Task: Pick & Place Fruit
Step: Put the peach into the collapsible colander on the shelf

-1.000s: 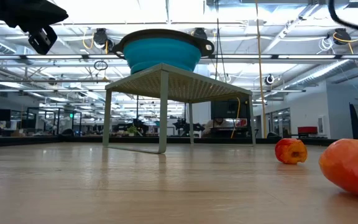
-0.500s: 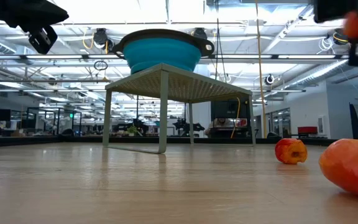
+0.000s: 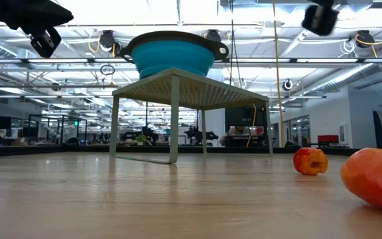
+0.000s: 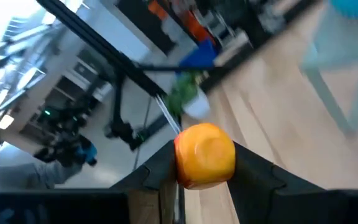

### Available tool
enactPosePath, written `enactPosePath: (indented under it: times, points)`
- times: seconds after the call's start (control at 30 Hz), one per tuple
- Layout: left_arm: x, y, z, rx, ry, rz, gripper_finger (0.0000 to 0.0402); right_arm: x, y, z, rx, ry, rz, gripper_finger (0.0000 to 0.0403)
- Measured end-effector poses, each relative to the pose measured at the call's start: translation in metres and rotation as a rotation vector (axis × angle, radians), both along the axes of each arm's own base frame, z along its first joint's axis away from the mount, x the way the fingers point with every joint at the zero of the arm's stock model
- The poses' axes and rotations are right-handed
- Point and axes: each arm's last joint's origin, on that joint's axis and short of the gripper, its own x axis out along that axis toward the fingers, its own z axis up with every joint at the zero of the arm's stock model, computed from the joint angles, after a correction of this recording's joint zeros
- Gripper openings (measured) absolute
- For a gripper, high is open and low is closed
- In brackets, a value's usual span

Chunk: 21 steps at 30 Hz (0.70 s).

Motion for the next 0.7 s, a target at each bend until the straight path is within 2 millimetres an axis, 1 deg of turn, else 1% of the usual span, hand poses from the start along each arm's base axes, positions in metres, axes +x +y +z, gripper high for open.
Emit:
enactPosePath:
  times: [0.13,0.3,0.53,0.7]
  points:
    - [0.0,0.0,0.0,0.004,0.0,0.0,0.0019,0.004,-0.007,0.008,-0.112,-0.102,-0.021,0.0112]
    - [0.0,0.0,0.0,0.005,0.0,0.0,0.0019,0.007,-0.016,0.011,-0.313,-0.166,-0.045,0.0112]
    - [0.0,0.0,0.0,0.031,-0.002,-0.004,0.0019,0.01,-0.024,0.018,-0.755,-0.289,-0.066,0.0112]
    - [0.0,0.0,0.0,0.081,-0.005,-0.011,0.0019,0.012,-0.031,0.025,-1.048,-0.363,-0.106,0.0112]
